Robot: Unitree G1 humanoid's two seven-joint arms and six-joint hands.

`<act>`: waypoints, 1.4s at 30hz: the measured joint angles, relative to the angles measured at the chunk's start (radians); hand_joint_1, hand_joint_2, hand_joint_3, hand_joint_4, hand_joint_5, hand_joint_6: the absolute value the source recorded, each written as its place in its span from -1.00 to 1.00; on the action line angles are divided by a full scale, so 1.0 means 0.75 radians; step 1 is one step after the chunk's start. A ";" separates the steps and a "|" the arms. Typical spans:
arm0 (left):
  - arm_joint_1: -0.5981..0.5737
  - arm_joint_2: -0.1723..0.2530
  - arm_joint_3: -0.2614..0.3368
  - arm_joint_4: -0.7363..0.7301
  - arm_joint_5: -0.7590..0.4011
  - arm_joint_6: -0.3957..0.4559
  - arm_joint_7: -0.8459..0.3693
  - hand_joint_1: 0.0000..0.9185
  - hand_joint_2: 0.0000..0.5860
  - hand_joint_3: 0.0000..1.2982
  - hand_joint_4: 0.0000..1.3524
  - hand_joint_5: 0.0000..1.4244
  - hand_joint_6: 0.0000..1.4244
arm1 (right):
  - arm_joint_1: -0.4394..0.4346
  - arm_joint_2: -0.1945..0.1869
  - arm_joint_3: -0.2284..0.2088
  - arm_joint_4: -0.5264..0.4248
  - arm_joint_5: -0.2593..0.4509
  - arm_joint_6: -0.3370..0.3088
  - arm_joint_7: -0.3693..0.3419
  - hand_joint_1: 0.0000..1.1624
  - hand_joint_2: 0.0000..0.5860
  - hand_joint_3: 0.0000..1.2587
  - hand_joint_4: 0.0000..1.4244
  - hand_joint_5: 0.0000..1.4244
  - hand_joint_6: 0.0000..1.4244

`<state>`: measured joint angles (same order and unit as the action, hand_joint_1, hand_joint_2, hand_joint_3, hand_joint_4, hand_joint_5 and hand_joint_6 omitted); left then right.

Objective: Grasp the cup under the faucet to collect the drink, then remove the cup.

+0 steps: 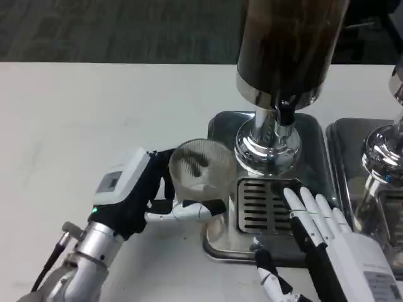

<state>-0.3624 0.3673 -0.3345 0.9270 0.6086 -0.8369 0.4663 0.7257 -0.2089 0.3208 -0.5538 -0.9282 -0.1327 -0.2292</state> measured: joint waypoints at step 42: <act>-0.374 -0.250 -0.165 0.321 0.028 0.196 -0.276 -0.73 -0.69 -0.40 -0.46 -0.46 -0.61 | 0.225 0.109 0.052 -0.164 -0.138 0.011 -0.106 -0.37 0.65 -0.90 -1.00 -1.00 -1.00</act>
<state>-0.6428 0.1794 -0.4585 1.1678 0.6294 -0.6897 0.2590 0.8946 -0.1269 0.3595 -0.6767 -1.0315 -0.1243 -0.3089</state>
